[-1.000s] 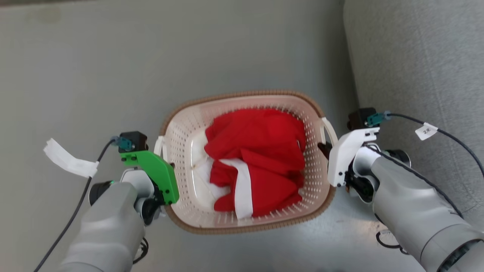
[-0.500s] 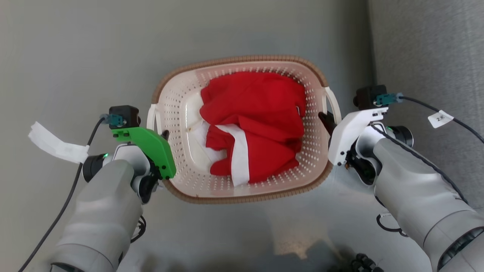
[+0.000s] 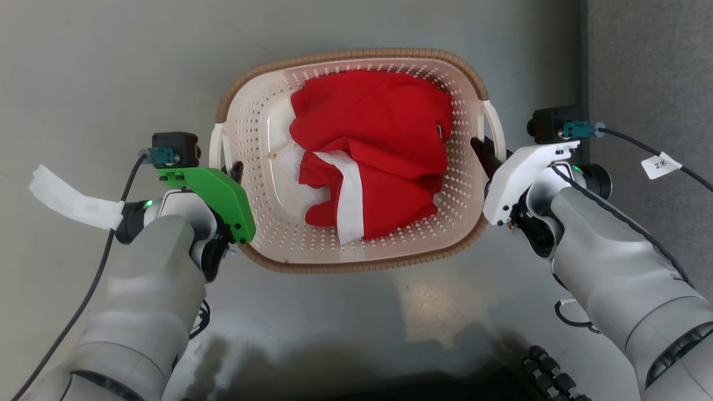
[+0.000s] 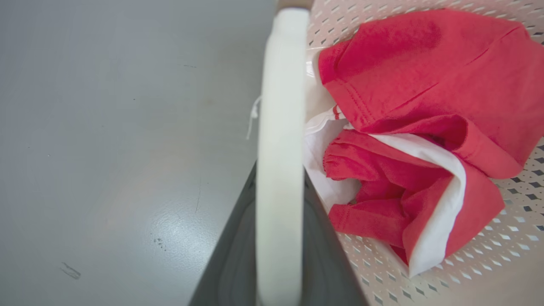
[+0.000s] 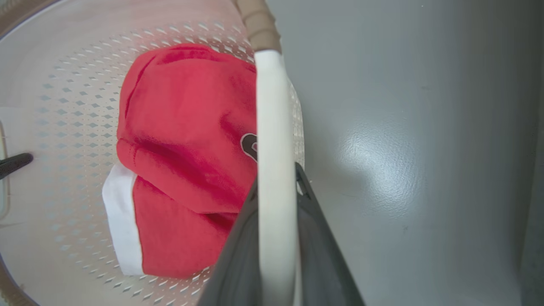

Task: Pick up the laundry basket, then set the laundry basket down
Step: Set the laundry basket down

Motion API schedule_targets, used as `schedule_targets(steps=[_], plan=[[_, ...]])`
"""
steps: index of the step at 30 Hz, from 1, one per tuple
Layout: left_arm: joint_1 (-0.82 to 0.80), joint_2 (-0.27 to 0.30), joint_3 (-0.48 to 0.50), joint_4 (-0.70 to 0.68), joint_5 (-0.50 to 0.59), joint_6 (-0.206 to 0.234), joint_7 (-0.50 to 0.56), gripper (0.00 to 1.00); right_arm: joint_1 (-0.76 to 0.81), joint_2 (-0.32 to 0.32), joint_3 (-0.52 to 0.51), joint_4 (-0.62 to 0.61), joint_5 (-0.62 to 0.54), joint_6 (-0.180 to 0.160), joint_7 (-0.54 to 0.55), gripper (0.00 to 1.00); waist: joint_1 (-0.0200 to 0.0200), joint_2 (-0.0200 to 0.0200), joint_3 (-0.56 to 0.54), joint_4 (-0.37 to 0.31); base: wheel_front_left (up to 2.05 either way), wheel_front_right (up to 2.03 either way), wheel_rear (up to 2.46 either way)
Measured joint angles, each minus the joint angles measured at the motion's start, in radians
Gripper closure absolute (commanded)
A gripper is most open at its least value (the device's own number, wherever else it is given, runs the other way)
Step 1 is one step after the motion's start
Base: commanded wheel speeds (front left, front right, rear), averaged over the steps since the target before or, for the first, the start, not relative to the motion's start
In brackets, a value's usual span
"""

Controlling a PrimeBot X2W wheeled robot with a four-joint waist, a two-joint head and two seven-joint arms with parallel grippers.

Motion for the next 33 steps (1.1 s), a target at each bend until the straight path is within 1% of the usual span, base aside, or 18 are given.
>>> schedule_targets(steps=[18, 33], plan=[[-0.063, -0.004, -0.010, 0.024, 0.009, 0.000, -0.047, 1.00, -0.053, 0.001, 0.012, 0.017, 0.020, 0.000, -0.038, 1.00, 0.0000, 0.0000, 0.113, 0.008, 0.00, 0.00, 0.00], [-0.070, -0.006, -0.021, 0.044, 0.009, -0.002, -0.061, 1.00, -0.061, 0.006, 0.024, 0.031, 0.041, 0.000, -0.047, 1.00, 0.0000, 0.0000, 0.134, 0.011, 0.00, 0.00, 0.00]])
